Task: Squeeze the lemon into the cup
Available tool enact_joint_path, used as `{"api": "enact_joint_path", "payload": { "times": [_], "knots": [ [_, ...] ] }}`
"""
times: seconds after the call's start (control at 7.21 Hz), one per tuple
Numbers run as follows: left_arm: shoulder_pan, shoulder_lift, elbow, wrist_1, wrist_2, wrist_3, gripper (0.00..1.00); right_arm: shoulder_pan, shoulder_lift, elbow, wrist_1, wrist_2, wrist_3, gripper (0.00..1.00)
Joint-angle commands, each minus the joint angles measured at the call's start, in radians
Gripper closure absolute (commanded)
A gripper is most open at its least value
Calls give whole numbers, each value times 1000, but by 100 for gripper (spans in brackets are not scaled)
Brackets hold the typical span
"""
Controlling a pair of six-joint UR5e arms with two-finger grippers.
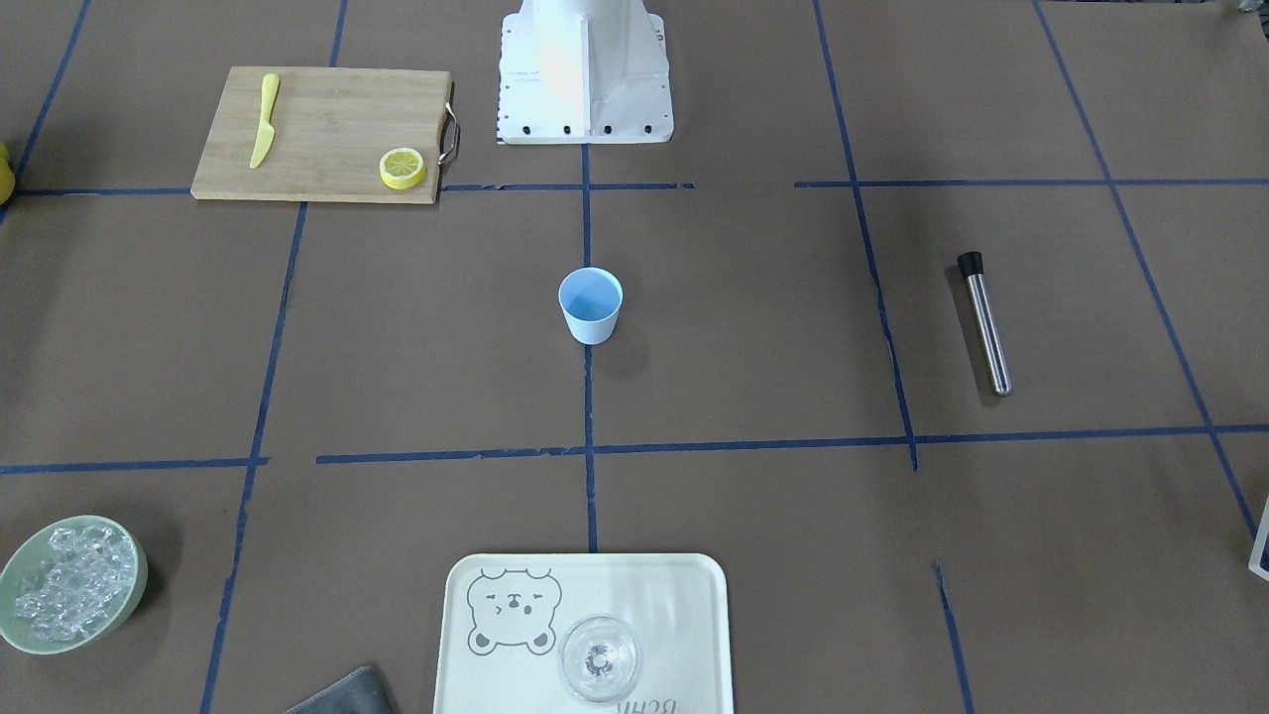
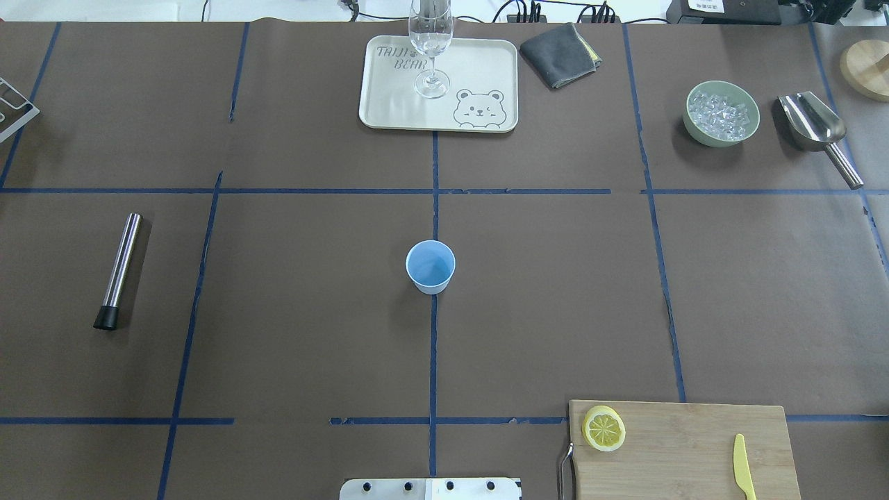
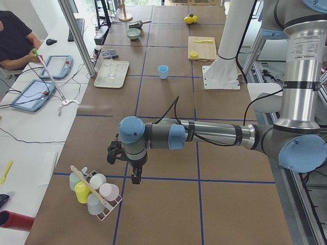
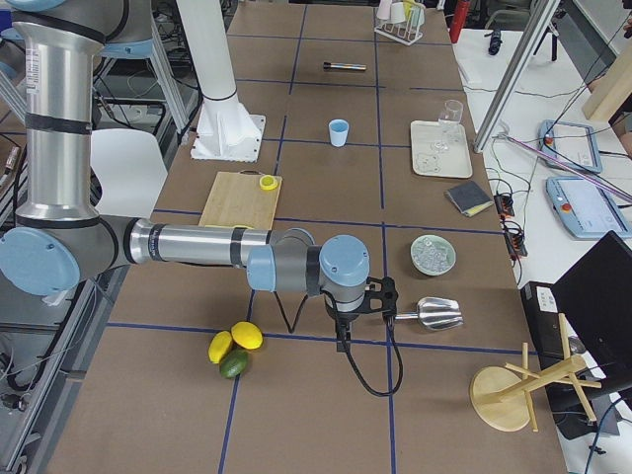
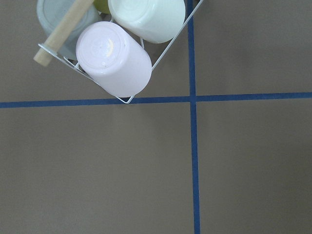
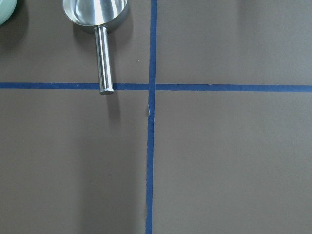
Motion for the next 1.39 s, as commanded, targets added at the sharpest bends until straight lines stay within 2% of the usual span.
{"api": "enact_joint_path", "payload": {
  "times": [0.0,0.28,0.42,0.69,0.83,1.11,1.25],
  "knots": [
    [0,-2,-2,0,0,-1,0,2,2,8,3,8,-1,0],
    [-1,-2,-12,0,-3,0,0,-1,46,27,5,8,4,0],
    [-2,-2,-15,0,-17,0,0,-8,81,70,-21,8,5,0],
    [-2,-2,-35,0,-21,0,0,-41,66,63,-9,92,7,0],
    [0,-3,-55,-2,-21,-1,0,-69,65,107,-5,110,30,0],
    [5,-8,-60,-38,-21,-4,0,-182,49,268,11,83,355,0],
    [38,-8,-60,-50,-21,-6,0,-287,63,329,11,-14,515,0]
  ]
}}
